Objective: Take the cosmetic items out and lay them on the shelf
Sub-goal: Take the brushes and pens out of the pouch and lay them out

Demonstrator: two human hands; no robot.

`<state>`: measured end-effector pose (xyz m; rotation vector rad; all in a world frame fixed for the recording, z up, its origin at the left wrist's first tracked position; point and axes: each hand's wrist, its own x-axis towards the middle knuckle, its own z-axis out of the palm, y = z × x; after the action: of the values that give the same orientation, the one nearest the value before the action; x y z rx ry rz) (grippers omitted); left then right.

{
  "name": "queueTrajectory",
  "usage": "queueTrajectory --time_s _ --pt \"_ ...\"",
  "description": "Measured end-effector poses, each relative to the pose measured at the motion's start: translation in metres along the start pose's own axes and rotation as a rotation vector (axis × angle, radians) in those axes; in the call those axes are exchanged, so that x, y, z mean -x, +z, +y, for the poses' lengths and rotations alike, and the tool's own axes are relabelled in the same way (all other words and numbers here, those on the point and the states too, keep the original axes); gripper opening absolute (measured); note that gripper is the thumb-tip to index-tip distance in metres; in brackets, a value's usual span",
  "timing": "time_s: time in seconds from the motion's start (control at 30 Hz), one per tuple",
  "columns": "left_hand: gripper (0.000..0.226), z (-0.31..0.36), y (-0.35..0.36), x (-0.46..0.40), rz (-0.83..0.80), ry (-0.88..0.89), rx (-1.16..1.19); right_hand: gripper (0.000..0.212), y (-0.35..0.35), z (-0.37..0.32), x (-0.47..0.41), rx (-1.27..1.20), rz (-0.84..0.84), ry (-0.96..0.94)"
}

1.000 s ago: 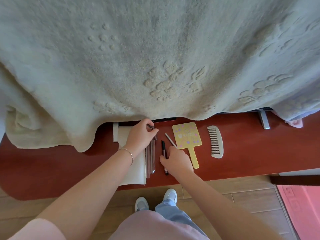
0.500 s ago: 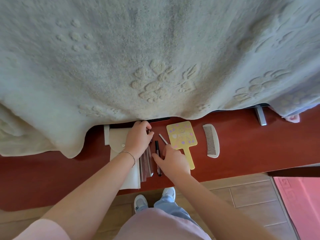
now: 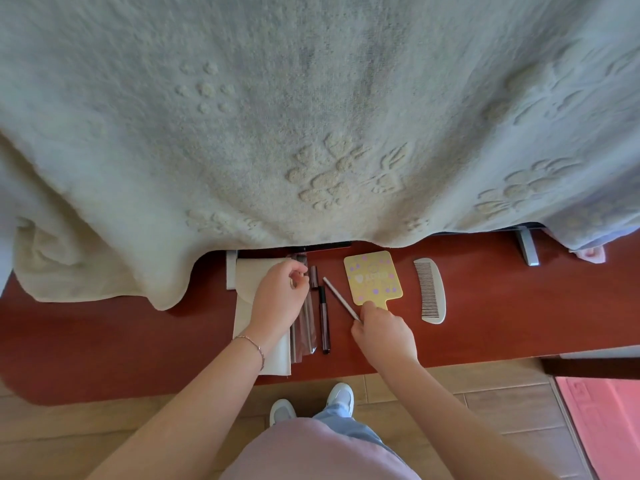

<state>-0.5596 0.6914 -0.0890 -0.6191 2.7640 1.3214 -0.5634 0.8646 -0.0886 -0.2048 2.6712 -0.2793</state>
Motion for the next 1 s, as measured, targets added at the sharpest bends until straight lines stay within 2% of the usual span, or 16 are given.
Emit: queueTrajectory --time_s 0.1,0.17,0.23,0.37,0.47,0.63,0.77,0.87,0.93,1.0 --pt "0.014 0.008 -0.001 0.008 -0.035 -0.136 0.201 0.012 -0.007 0.000 0.007 -0.260 -0.062 -0.037" --pt "0.026 0.016 -0.003 0.009 -0.116 -0.306 0.434 0.009 -0.013 -0.004 0.016 -0.473 -0.114 -0.092" --pt "0.026 0.024 -0.005 0.010 -0.195 -0.404 0.659 0.010 -0.017 -0.010 0.025 -0.623 -0.168 -0.126" --pt "0.020 0.036 -0.011 0.016 -0.237 -0.372 0.885 0.023 -0.023 -0.018 0.035 -0.826 -0.313 -0.109" --pt "0.018 0.041 -0.012 0.019 -0.276 -0.363 0.890 0.030 -0.027 -0.021 0.033 -1.097 -0.373 -0.026" --pt "0.020 0.043 -0.011 0.026 -0.401 -0.375 0.902 0.026 -0.032 -0.024 0.026 -1.144 -0.298 -0.028" --pt "0.018 0.045 -0.008 0.025 -0.320 -0.457 1.001 0.029 -0.031 -0.019 0.024 -1.075 -0.229 -0.081" --pt "0.018 0.039 -0.015 0.008 -0.157 -0.551 1.156 0.027 -0.027 -0.015 0.033 -1.001 -0.246 -0.129" --pt "0.016 0.034 -0.026 -0.004 -0.142 -0.497 1.042 0.027 -0.024 -0.010 0.039 -1.039 -0.262 -0.093" --pt "0.016 0.034 -0.034 -0.007 -0.198 -0.399 0.786 0.028 -0.023 -0.003 0.036 -1.066 -0.233 -0.004"
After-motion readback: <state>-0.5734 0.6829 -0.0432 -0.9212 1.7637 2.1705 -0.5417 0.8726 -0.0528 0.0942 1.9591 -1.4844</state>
